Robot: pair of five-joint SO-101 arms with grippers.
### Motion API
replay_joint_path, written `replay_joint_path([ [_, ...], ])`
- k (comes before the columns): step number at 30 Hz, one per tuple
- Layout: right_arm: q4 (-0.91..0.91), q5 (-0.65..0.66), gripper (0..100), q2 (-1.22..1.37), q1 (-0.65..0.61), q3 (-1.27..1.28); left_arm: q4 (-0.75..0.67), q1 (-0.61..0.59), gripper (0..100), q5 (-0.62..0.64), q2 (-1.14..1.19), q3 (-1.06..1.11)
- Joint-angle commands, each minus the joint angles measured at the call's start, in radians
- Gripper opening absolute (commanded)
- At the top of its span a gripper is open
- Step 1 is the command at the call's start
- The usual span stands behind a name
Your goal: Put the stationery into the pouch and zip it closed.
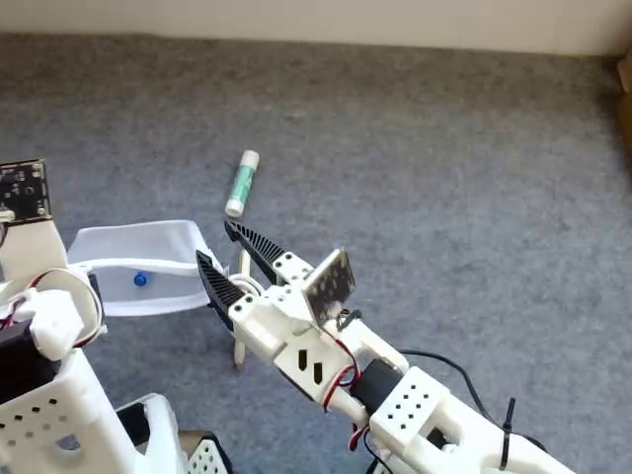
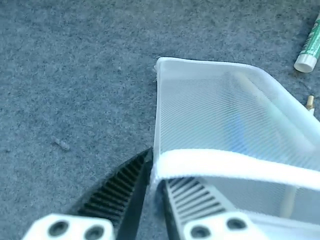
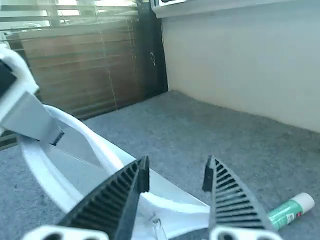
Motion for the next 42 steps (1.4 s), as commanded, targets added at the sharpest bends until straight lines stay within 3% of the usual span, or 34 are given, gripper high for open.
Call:
replay_joint_path([
  [1,0.142,-0.037,17.0,0.004,0.038,-0.122,-0.021,-0.074,1,0.011,-0.008,-0.056],
  [8,0.437,-0.132,17.0,0.058,0.065,-0.294,-0.034,-0.156,1,0.012,-0.008,-0.056],
  [25,0.966,-0.405,17.0,0.855,0.14,-0.957,-0.028,-0.174,1,0.012,-0.008,-0.045],
  [42,1.027,-0.404,15.7,1.221,0.137,-1.168,-0.028,-0.174,1,0.011,-0.008,-0.044],
])
